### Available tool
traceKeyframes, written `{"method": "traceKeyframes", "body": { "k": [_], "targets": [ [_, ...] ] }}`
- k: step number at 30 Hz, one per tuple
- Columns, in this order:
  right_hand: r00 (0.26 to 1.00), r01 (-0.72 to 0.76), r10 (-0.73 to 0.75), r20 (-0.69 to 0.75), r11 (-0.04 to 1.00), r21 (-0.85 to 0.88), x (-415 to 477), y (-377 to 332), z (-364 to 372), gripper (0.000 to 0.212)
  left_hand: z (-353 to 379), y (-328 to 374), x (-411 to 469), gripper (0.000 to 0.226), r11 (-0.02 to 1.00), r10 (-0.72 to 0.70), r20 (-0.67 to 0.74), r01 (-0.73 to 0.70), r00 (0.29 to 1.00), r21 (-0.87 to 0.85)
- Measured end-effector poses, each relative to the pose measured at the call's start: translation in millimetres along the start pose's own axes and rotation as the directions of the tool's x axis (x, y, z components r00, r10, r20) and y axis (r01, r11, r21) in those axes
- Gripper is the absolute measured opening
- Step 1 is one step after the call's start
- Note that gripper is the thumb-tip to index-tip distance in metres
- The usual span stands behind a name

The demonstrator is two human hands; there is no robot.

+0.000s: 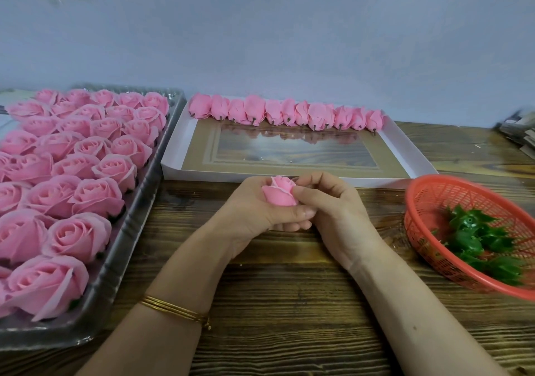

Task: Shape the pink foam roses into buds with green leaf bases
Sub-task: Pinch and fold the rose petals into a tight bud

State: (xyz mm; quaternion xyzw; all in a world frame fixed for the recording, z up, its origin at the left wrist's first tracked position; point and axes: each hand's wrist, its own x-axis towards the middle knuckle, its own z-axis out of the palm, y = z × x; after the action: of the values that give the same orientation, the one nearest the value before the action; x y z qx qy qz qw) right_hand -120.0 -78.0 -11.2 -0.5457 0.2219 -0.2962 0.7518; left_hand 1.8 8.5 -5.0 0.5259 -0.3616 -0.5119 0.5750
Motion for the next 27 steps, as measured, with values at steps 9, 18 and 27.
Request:
{"method": "traceKeyframes", "body": {
  "k": [9, 18, 27],
  "targets": [
    [0.998, 0.036, -0.044, -0.053, 0.989, -0.143, -2.0, 1.0, -0.5, 0.009, -3.2, 2.4, -1.5, 0.042, 0.999, -0.045, 0.057, 0.044, 0.997, 0.011],
    [0.999, 0.012, -0.015, -0.049, 0.998, -0.059, -3.0, -2.0, 1.6, 0.007, -5.1, 2.0, -1.8, 0.031, 0.997, -0.059, 0.107, 0.054, 0.993, 0.047],
    [1.0, 0.023, -0.022, -0.021, 0.998, 0.056, -0.7, -2.3, 2.7, 0.012, -5.6, -0.9, 4.2, 0.046, 0.993, -0.037, -0.057, 0.031, 0.998, -0.116]
  ]
}}
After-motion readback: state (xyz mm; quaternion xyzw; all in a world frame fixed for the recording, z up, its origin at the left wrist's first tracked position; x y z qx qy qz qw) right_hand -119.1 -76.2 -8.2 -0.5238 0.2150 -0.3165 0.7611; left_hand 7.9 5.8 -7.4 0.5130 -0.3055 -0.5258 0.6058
